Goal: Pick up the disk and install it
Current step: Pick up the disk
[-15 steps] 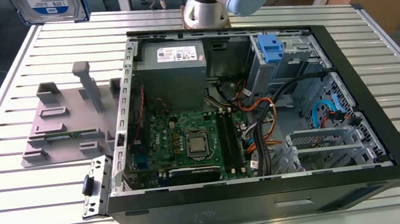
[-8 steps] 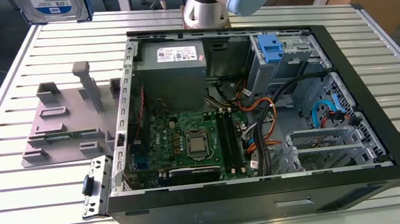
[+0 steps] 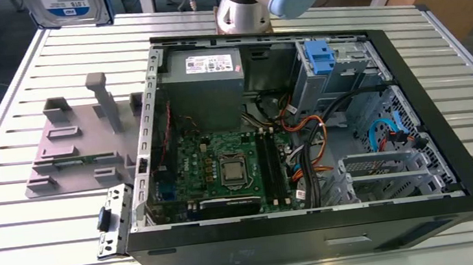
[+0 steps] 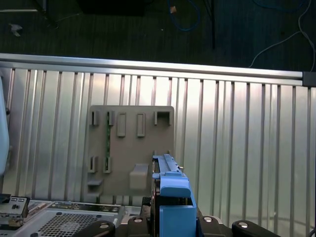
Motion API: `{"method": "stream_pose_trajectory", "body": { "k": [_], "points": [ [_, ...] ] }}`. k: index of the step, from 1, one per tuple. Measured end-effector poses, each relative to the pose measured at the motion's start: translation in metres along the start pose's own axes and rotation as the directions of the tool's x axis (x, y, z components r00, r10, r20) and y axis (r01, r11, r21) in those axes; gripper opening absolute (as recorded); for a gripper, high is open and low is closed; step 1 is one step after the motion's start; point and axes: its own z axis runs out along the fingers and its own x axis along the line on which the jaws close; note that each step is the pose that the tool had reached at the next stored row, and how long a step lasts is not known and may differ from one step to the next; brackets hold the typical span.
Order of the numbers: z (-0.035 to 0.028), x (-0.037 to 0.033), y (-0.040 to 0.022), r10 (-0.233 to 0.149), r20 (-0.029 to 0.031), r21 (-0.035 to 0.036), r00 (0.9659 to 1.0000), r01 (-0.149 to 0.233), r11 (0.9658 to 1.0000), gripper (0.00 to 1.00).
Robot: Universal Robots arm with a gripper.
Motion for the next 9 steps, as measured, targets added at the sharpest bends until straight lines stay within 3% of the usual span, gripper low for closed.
{"method": "stream_pose_trajectory", "body": {
  "k": [9],
  "points": [
    [-0.0003, 0.0004, -0.0084, 0.0, 0.0001, 0.0001, 1.0, 0.0, 1.0, 0.37]
  ]
}}
